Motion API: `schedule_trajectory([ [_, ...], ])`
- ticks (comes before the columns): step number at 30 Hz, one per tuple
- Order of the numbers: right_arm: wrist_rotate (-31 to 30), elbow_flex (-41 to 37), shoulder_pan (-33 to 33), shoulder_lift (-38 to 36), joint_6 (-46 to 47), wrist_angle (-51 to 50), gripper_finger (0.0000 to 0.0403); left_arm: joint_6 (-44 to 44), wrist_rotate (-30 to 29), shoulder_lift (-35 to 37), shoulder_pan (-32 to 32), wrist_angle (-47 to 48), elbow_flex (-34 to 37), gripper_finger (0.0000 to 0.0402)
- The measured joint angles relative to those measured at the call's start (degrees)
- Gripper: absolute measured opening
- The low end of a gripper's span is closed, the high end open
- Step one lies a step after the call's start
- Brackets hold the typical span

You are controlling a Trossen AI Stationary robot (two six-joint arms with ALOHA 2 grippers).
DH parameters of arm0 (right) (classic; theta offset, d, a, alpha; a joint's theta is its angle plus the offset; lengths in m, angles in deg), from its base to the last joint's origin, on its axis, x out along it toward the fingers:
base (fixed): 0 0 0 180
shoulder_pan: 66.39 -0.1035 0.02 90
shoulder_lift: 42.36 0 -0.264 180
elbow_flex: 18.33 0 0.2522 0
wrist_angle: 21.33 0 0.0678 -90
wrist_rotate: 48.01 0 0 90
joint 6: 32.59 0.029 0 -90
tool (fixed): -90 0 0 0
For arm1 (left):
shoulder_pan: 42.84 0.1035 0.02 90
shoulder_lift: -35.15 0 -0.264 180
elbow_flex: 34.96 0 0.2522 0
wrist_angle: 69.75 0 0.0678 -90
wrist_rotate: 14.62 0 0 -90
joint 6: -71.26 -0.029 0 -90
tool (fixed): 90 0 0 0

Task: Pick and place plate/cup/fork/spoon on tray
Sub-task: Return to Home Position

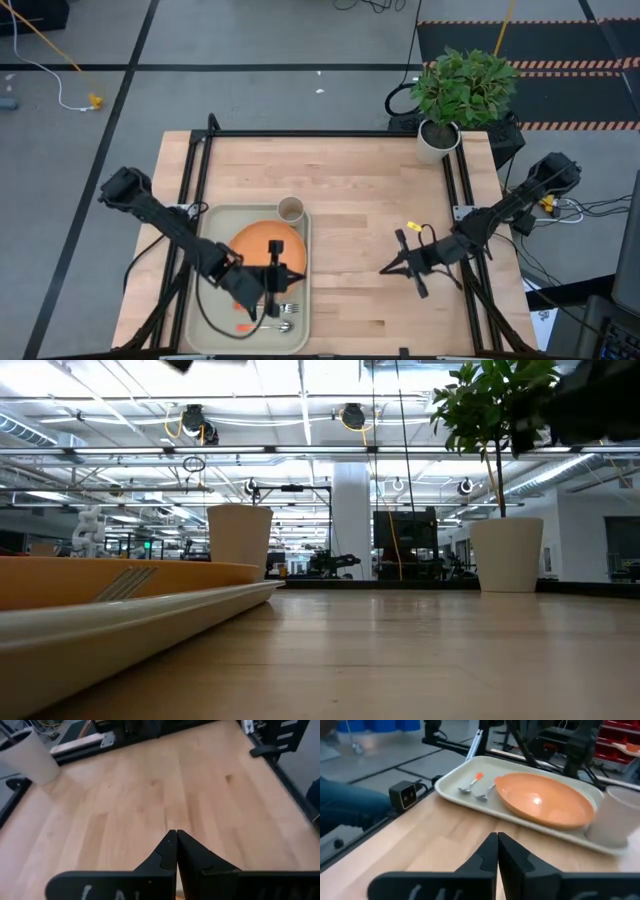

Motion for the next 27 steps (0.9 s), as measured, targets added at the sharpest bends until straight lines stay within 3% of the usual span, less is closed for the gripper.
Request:
schedule_trajectory([
  [5, 0.1, -8.2, 1.7, -3.6, 1.0, 7.5, 0.0001, -0.7, 4.8, 6.4, 2.5, -11.5, 10.8, 0.001],
  [11, 0.0, -14.3, 2.5, -10.7, 0.9, 9.9, 0.0001, -1.6, 6.2, 14.6, 3.1, -19.2, 22.1, 0.0008],
  [19, 0.5, -16.9, 5.0, -21.5, -5.5, 7.8, 0.0, -3.9, 6.0, 25.2, 3.7, -23.8, 31.5, 0.0004],
  [27, 9.1, -16.9, 13.5, -28.9, -5.0, -1.4, 0.0, -5.4, 6.1, 34.5, 3.6, -30.6, 42.2, 0.0005],
])
